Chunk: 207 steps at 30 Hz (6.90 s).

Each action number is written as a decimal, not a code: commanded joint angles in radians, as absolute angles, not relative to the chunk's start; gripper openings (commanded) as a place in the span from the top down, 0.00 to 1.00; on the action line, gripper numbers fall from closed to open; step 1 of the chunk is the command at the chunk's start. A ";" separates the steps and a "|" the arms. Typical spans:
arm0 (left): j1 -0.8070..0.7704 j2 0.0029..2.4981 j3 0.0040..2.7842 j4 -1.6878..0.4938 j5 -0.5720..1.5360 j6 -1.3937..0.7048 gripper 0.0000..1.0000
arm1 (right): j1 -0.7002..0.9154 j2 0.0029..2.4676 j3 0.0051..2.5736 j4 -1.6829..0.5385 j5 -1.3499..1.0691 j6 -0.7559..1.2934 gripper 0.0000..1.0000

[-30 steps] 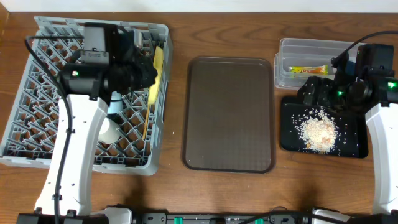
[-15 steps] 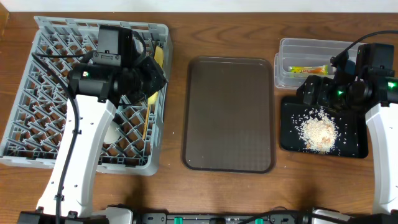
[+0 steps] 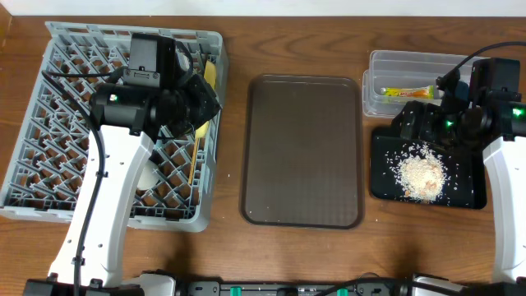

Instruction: Sort waste into correct bins and load items into the dishwasher

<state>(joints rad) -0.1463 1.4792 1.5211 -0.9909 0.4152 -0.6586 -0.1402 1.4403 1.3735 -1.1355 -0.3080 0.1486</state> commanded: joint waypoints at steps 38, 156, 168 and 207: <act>-0.255 1.504 1.532 -1.295 0.044 -0.467 0.93 | 0.027 1.563 1.380 -0.992 -0.158 0.047 0.11; -0.255 0.542 0.929 -0.993 -0.076 -0.259 0.00 | -0.001 0.005 0.006 -0.019 0.055 -0.064 0.01; -0.255 0.542 0.929 -0.993 -0.076 -0.259 0.00 | -0.013 0.006 0.006 -0.071 0.049 -0.068 0.01; -0.240 0.406 0.763 -0.908 -0.139 -0.255 0.01 | -0.013 0.006 0.006 -0.071 0.049 -0.068 0.01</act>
